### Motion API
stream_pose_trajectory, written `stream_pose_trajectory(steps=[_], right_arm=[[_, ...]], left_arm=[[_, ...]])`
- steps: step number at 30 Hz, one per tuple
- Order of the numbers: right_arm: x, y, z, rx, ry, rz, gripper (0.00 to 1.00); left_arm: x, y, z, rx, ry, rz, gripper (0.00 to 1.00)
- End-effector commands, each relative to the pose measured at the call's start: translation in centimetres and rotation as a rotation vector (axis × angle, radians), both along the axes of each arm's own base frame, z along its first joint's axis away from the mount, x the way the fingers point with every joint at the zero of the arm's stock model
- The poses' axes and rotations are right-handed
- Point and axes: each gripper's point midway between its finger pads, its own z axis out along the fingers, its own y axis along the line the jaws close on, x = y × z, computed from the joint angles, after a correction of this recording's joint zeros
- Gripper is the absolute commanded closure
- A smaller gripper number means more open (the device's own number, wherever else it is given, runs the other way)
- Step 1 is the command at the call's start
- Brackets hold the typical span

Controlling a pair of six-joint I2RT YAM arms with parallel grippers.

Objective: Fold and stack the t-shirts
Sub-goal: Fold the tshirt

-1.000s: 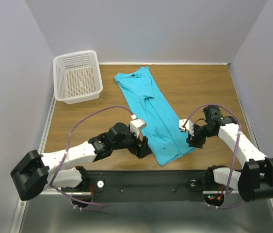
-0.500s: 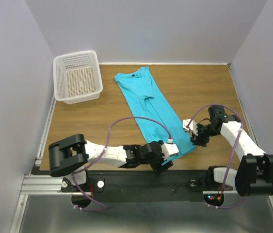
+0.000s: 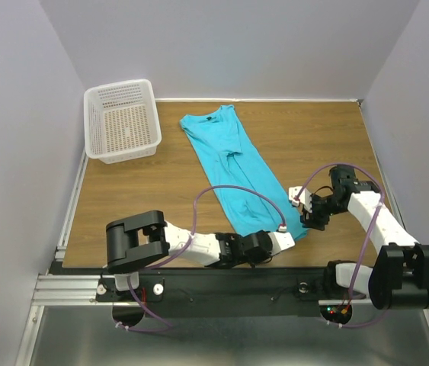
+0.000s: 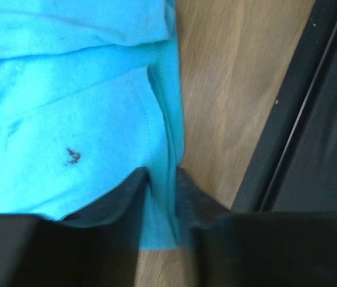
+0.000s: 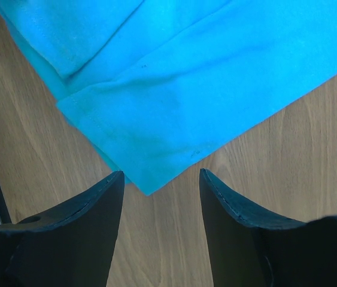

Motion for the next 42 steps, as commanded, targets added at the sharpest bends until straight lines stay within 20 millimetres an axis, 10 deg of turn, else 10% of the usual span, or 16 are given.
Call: stream_pose_trajectory(steps=[1, 6, 13, 30, 42], right_arm=[[0.8, 0.4, 1.3, 0.034, -0.022, -0.002, 0.41], [-1.3, 0.9, 0.2, 0.061, 0.041, 0.060, 0.41], [-4.6, 1.8, -1.5, 0.109, 0.127, 0.261, 0.35], [-4.1, -0.6, -7.1, -0.123, 0.130, 0.287, 0.37], [-3.1, -0.7, -8.0, -0.186, 0.068, 0.243, 0.99]], left_arm=[[0.5, 2.5, -2.6, 0.118, -0.010, 0.053, 0.71], [0.0, 2.6, -2.0, 0.081, 0.018, 0.058, 1.00], [-1.7, 2.0, -1.7, 0.019, 0.096, 0.009, 1.00], [-2.5, 1.8, -1.1, -0.035, 0.145, 0.002, 1.00], [-1.8, 2.7, 0.6, -0.122, 0.163, 0.038, 1.00]])
